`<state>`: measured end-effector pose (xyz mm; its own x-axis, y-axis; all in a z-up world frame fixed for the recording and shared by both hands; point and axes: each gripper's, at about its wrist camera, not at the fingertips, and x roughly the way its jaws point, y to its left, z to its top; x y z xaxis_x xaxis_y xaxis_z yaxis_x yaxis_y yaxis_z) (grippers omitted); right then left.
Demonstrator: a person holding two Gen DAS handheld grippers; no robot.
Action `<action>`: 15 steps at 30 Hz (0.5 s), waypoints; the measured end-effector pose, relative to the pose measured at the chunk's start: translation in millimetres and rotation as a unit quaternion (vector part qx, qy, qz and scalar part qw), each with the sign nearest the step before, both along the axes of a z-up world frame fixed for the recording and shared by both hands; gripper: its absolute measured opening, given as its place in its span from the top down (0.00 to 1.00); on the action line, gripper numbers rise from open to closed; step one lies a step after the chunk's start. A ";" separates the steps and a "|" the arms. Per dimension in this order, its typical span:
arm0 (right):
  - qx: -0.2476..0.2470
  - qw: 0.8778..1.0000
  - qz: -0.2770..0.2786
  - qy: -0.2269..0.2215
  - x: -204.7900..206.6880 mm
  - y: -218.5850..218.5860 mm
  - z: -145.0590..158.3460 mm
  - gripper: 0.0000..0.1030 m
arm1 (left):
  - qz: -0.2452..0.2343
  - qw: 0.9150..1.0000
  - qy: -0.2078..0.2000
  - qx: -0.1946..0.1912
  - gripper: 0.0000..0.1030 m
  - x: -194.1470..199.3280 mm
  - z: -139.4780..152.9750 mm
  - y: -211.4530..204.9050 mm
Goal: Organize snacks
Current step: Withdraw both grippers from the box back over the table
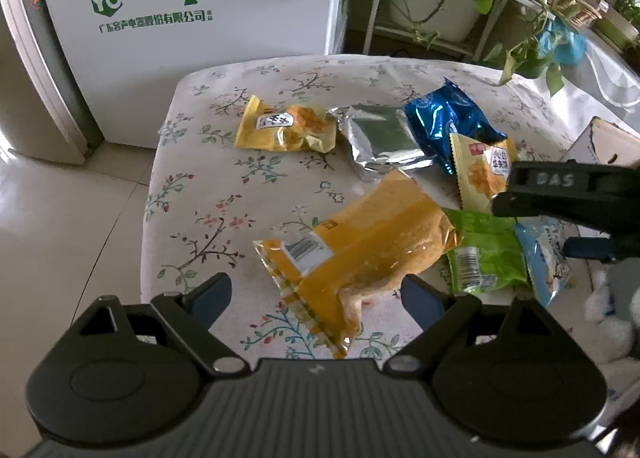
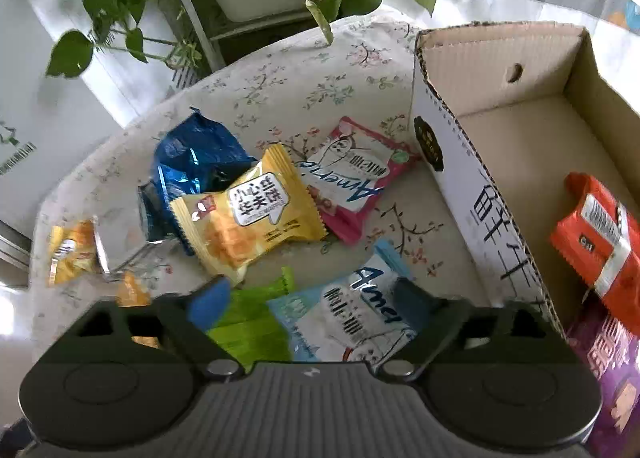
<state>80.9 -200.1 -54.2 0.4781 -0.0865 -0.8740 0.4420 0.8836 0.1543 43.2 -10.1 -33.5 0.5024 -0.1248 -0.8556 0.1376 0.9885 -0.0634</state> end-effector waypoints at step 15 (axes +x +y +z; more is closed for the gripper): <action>0.002 0.998 0.068 0.010 -0.4 27.9 -2.4 0.03 | 0.012 1.000 -0.014 0.012 0.11 4.5 2.9 3.0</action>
<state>80.5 -172.2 -56.6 0.4673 -0.0179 -0.8839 0.3204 0.9353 0.1505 47.7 -7.1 -30.6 0.5282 -0.0930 -0.8440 0.1156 0.9926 -0.0370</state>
